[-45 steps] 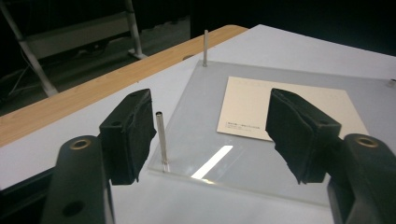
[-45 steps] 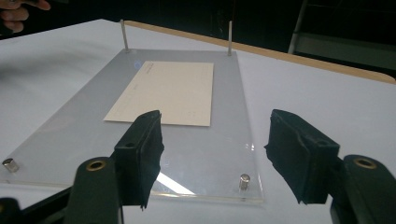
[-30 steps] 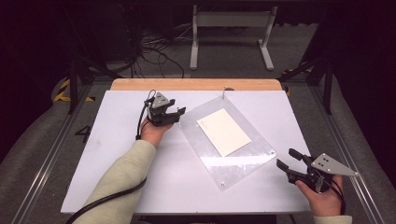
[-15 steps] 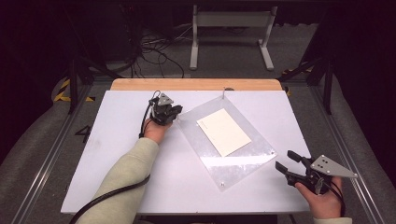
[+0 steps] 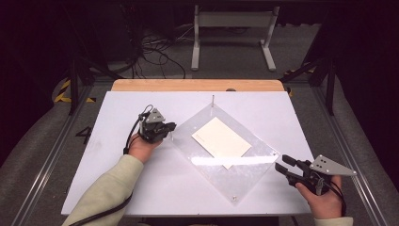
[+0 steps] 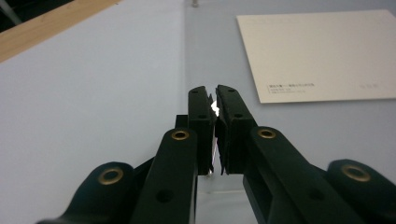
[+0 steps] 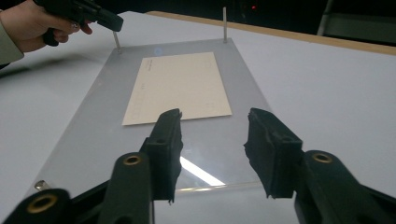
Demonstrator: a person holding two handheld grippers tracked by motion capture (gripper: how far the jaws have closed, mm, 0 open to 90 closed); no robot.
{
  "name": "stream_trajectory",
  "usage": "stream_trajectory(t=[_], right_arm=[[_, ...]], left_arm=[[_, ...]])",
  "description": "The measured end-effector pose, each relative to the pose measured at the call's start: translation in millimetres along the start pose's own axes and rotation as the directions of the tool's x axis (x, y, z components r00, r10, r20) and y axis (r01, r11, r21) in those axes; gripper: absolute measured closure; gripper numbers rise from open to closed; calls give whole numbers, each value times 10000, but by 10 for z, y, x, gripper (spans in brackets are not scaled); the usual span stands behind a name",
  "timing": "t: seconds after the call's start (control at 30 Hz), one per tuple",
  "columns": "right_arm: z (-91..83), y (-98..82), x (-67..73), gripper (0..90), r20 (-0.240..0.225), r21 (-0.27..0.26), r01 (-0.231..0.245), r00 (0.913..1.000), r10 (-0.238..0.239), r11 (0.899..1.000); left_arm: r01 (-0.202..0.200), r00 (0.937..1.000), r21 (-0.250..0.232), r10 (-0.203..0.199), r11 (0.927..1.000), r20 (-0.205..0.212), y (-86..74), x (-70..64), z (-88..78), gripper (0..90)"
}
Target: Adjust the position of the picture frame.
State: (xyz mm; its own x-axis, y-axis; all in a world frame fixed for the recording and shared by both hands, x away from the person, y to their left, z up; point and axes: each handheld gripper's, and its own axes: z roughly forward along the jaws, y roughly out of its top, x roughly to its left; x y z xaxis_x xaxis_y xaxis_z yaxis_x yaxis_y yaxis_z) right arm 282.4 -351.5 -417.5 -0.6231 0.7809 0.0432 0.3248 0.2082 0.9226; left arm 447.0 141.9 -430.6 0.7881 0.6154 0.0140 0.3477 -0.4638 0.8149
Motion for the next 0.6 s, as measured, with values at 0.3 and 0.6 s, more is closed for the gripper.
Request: stream_trajectory(t=[0.3,0.6], right_arm=[[107,10,136,721,-564,1491,59,9984,26,9888],[226,-154,50,900,560,3153,-200,9984,25,9488]], left_arm=[[-630,9944,184,612,9978,867,-274,-332,-330,850],[-763,9921,157,744,9970,1010,-307,-366,-371,849]])
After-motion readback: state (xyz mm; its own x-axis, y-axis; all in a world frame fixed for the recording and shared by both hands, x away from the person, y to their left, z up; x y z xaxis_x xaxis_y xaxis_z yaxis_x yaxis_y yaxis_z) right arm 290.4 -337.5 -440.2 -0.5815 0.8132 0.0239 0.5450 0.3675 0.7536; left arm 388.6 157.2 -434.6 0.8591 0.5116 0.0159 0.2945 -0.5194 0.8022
